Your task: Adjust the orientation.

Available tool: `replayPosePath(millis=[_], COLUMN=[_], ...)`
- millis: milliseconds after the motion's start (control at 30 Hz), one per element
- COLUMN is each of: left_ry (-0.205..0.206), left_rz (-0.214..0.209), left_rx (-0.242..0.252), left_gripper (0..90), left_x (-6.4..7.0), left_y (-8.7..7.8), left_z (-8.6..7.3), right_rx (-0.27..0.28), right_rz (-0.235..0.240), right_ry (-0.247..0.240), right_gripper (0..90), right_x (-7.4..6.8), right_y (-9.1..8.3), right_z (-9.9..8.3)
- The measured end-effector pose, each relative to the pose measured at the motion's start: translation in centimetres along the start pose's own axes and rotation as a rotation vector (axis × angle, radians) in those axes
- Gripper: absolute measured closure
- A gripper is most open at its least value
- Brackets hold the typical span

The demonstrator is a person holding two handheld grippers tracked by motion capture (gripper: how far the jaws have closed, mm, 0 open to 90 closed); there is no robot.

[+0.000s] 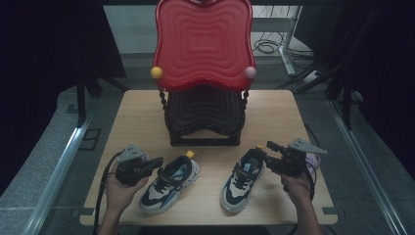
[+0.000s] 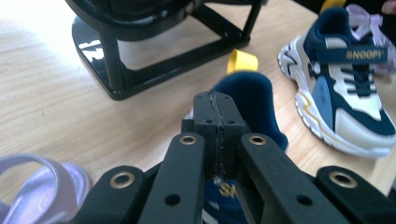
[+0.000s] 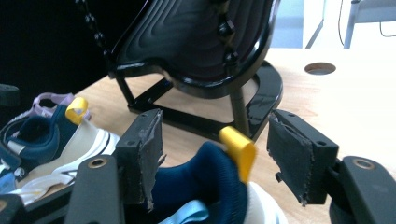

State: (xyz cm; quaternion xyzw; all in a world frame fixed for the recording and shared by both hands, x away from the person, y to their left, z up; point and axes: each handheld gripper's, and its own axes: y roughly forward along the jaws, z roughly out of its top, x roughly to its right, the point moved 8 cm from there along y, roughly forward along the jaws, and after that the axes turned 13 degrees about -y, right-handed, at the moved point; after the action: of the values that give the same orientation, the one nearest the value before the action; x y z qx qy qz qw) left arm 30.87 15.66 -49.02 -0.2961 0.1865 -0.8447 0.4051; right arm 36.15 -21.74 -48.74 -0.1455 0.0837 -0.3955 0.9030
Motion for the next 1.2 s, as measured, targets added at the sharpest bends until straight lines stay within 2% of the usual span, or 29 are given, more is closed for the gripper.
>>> replayPosePath(millis=[167,267,300,400,433,500,667,733,800,867,900,1000,1167,1200], left_ry=[0.016,0.005,-0.002,-0.024,-0.031,-0.044,-0.045,-0.039,-0.055,-0.086,-0.086,-0.125,-0.155,-0.155], left_rz=[0.001,0.024,0.045,0.088,0.114,0.179,0.218,0.223,0.223,0.229,0.229,0.254,0.26,0.26], left_rx=[0.008,0.009,0.016,0.014,0.007,-0.008,-0.031,-0.04,-0.04,-0.047,-0.047,-0.082,-0.124,-0.124], left_gripper=[90.0,90.0,90.0,90.0,90.0,90.0,90.0,90.0,90.0,90.0,90.0,90.0,90.0,90.0], left_x=[0.0,-0.6,-0.9,-1.8,-2.4,-3.7,-4.1,-4.1,-4.6,-5.6,-5.6,-6.9,-8.0,-8.0], left_y=[-0.7,-1.6,-2.3,-4.5,-5.1,-6.5,-7.4,-7.5,-7.7,-7.8,-7.8,-7.5,-7.2,-7.2], left_z=[0.0,-0.3,-0.4,-1.0,-1.2,-1.3,-1.4,-1.6,-1.9,-2.9,-2.9,-4.7,-6.7,-6.7], right_rx=[-0.036,-0.033,-0.026,-0.04,-0.061,-0.064,-0.031,-0.015,-0.013,-0.021,-0.021,-0.042,-0.066,-0.066], right_rz=[-0.004,-0.019,-0.007,0.009,0.015,0.011,-0.011,-0.016,-0.019,-0.028,-0.028,-0.04,-0.038,-0.038], right_ry=[-0.046,-0.029,-0.009,-0.017,-0.042,-0.048,-0.014,-0.016,-0.026,-0.033,-0.033,-0.036,-0.05,-0.05], right_gripper=[35.3,34.9,34.7,34.4,34.0,34.0,34.1,34.1,34.1,34.1,34.1,33.9,33.2,33.2], right_x=[-1.2,-1.2,-1.4,-1.7,-1.9,-1.7,-1.3,-1.4,-1.5,-1.7,-1.7,-1.8,-2.3,-2.3], right_y=[-0.4,-0.5,-0.2,0.2,0.5,0.3,-0.5,-0.8,-1.0,-1.0,-1.0,-0.8,-0.7,-0.7], right_z=[-0.1,0.1,0.2,0.0,-0.2,-0.3,0.3,0.8,1.0,0.9,0.9,0.6,0.4,0.4])
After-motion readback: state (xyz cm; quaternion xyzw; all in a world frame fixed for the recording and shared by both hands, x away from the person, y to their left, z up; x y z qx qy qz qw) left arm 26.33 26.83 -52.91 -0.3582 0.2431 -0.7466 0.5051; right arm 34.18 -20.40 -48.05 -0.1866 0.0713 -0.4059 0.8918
